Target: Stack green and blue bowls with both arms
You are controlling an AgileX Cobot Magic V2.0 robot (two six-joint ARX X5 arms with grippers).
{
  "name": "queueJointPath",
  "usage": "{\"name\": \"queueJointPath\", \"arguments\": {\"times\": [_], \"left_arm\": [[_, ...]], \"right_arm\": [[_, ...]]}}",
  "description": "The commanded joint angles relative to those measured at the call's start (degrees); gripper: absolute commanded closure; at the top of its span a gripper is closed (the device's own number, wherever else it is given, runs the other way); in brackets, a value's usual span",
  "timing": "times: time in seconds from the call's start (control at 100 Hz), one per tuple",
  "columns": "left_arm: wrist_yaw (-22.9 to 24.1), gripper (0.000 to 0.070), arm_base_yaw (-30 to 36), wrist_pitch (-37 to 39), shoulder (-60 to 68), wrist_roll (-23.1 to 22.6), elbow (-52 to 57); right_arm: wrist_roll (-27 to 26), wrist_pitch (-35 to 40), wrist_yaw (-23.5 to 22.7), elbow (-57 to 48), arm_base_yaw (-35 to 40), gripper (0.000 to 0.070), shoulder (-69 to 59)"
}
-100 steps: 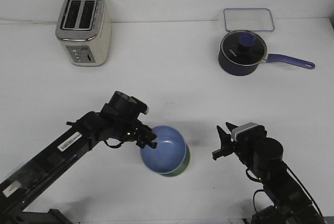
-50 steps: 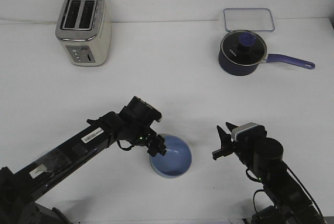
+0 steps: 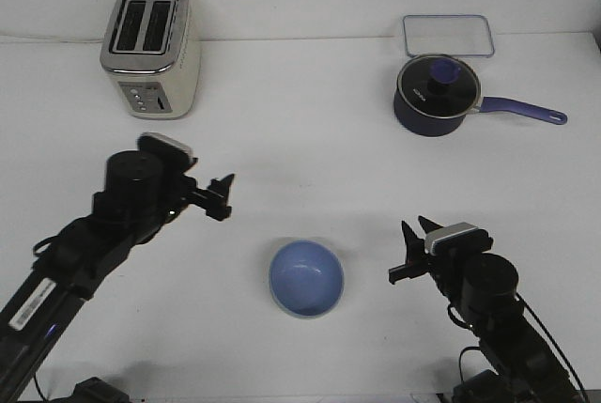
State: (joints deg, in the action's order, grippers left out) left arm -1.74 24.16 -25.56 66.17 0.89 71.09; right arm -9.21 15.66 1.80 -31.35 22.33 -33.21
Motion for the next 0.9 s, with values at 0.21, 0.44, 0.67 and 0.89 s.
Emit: {"name": "queueJointPath", "arguments": {"times": [0.21,0.44,0.67,0.89], "left_arm": [[0.35,0.0666,-13.29,19.06,-23.08,-2.91,-25.31],[0.94,0.0691,-19.06,38.4,-39.01,-3.39,-46.86],[2.43,0.0689,-20.13,37.83,-40.06,-3.21,-47.74],[2.4,0.0689,-20.13,37.64,-40.06,-3.21,-47.74]], "right_arm": [[3.5,0.9,7.67,1.38,0.15,0.0648,13.75],[4.98,-0.44,10.78,4.37,0.15,0.07,20.83],[4.74,-0.66,10.67,4.37,0.15,0.07,20.81],[4.74,-0.66,10.67,4.37,0.15,0.07,20.81]]}}
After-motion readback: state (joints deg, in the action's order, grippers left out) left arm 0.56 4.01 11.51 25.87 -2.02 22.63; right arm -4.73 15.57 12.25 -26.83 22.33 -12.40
